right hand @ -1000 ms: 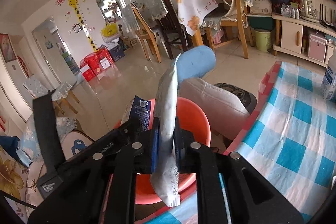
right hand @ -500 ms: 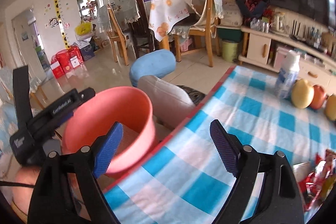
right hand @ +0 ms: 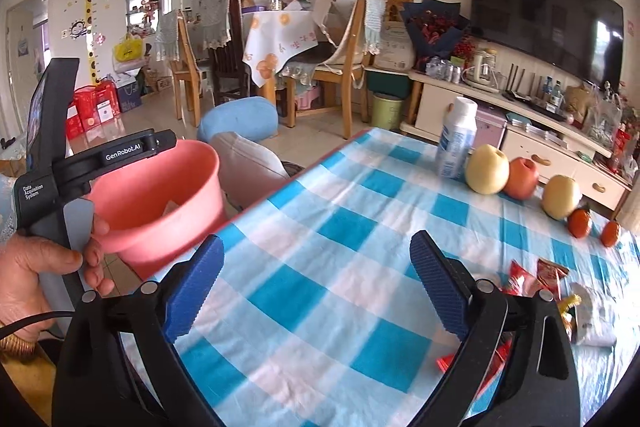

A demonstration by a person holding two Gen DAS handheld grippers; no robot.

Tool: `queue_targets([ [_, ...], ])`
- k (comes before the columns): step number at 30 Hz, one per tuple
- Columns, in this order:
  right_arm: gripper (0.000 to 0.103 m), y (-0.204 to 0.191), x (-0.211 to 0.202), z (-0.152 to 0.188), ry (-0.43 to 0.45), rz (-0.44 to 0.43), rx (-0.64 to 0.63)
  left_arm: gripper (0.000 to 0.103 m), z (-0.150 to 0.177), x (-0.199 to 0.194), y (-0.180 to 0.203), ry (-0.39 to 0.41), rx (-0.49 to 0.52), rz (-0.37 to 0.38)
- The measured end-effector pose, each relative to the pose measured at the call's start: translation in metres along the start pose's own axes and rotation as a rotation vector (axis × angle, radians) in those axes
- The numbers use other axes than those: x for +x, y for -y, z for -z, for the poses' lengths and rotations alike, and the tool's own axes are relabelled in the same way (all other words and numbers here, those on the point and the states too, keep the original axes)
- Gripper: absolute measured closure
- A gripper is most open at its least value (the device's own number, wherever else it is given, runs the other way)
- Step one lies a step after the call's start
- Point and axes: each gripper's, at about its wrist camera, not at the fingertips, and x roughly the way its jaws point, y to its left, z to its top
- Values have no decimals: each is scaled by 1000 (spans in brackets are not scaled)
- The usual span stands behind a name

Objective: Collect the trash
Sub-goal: 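Move both tools back over the table toward the snack wrappers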

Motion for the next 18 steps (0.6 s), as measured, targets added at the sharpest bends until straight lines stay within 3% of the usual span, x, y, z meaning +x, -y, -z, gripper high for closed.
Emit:
queue_targets([
  [8,4,28,-32,21,21,52,24,8,14,-15,38,-17,128,25],
  [18,4,56,-64,45,27,100,47,8,32,-34,65,-19,213,57],
])
